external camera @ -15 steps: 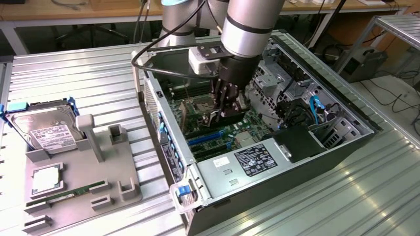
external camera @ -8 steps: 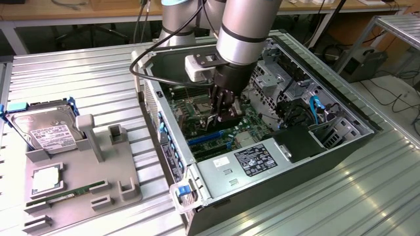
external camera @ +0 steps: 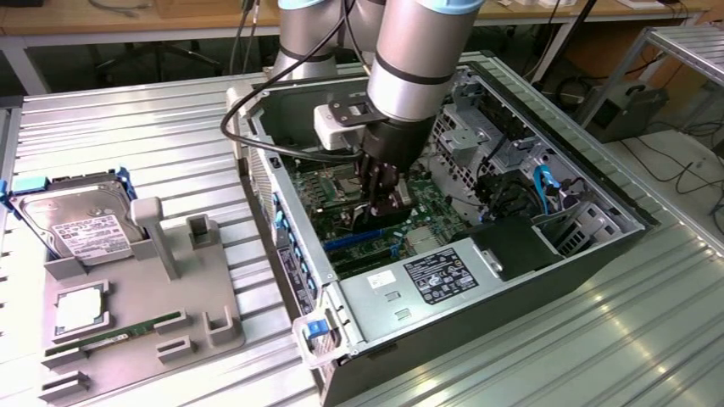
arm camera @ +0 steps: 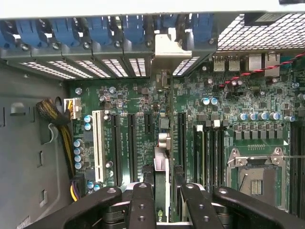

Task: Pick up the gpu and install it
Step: 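Insert the gpu into the slot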

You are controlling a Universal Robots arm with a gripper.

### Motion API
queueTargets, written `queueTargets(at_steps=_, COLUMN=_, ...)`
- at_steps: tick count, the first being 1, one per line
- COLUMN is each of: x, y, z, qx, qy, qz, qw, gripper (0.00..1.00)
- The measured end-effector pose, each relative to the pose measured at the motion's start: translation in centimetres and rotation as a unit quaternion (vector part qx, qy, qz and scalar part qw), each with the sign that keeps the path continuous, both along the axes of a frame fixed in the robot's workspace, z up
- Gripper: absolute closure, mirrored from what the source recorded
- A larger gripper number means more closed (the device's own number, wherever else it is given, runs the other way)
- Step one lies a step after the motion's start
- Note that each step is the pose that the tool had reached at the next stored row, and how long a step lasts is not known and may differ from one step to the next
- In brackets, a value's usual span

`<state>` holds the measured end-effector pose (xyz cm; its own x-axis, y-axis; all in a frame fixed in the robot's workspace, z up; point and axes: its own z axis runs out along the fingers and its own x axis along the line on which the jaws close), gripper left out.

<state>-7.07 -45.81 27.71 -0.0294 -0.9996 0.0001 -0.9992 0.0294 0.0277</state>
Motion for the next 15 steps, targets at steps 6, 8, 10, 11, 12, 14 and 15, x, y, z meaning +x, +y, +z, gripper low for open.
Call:
queueTargets(at_steps=6, x=-0.09, y=-0.2, z=-0.02, qx=0.0002, qy=-0.0001, qz=0.0, qw=1.0, gripper=0.74)
queueTargets(at_steps=8, x=-0.1, y=-0.3, z=-0.02, qx=0.0001, qy=0.0, qz=0.0, qw=1.0, gripper=0.74)
queueTargets(at_steps=10, x=-0.18, y=-0.38, z=-0.04, qx=0.0002, qy=-0.0001, qz=0.0, qw=1.0, gripper=0.74)
queueTargets(at_steps=11, x=-0.22, y=-0.41, z=-0.04, qx=0.0001, qy=0.0, qz=0.0, qw=1.0, gripper=0.74)
queueTargets(at_steps=12, x=-0.27, y=-0.42, z=-0.06, qx=0.0002, qy=-0.0001, qz=0.0, qw=1.0, gripper=0.74)
queueTargets(at_steps=14, x=-0.4, y=-0.42, z=-0.2, qx=0.0002, qy=-0.0001, qz=0.0, qw=1.0, gripper=0.74)
queueTargets(at_steps=15, x=-0.46, y=-0.42, z=-0.25, qx=0.0001, qy=0.0, qz=0.0, qw=1.0, gripper=0.74)
